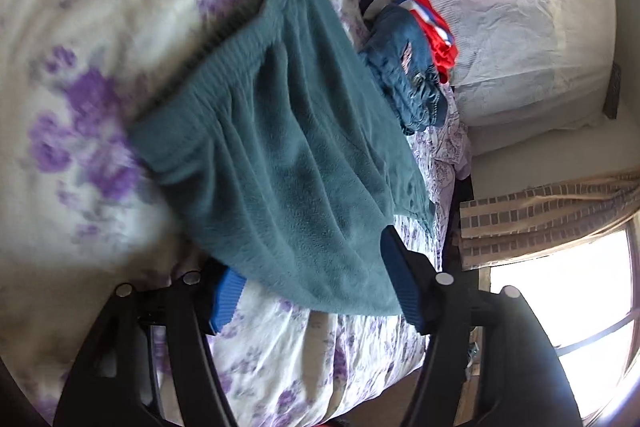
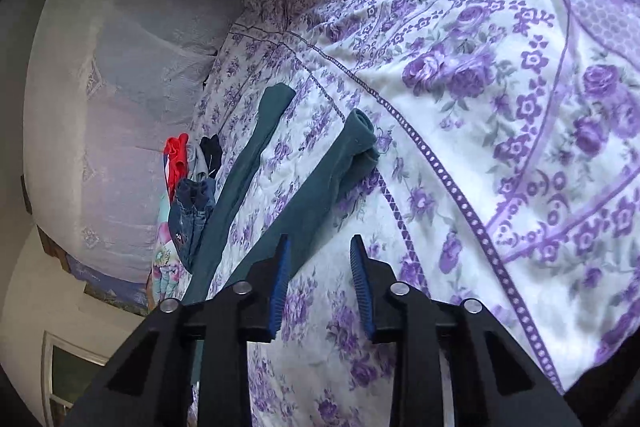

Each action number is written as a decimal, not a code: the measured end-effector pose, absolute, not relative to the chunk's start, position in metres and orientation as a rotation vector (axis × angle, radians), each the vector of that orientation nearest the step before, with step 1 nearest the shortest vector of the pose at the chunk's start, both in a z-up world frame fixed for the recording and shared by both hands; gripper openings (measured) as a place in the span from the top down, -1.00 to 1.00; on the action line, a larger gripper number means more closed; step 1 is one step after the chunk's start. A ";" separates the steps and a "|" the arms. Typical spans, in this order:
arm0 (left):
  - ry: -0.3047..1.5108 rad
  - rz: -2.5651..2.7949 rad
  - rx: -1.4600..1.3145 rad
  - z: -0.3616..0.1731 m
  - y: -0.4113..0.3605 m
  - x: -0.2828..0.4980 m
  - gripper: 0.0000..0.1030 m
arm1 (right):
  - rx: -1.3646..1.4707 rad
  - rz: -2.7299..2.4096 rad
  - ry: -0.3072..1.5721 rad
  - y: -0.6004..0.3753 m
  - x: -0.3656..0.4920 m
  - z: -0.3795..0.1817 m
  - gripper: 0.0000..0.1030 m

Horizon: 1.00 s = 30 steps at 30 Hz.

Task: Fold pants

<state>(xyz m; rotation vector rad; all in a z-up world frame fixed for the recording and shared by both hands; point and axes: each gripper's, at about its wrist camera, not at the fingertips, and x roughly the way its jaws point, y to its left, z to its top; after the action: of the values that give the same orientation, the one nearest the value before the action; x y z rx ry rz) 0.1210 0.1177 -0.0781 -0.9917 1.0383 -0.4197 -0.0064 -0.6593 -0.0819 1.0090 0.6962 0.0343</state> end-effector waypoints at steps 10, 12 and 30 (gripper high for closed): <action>1.031 -0.441 -1.035 -0.085 0.123 0.127 -0.19 | 0.987 -0.010 0.715 -0.655 0.025 -0.089 0.95; 1.035 -0.445 -1.048 -0.085 0.125 0.129 -0.11 | 0.974 -0.020 0.704 -0.653 0.025 -0.085 0.95; 0.920 -0.506 -1.111 -0.046 0.158 0.121 0.28 | 0.913 0.039 0.642 -0.658 0.034 -0.024 0.96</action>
<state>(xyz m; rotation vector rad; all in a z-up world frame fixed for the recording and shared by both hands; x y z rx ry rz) 0.1208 0.1584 -0.0455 -1.1107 0.9200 -0.5058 0.0341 -0.6585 -0.0241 0.9129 0.6423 0.0394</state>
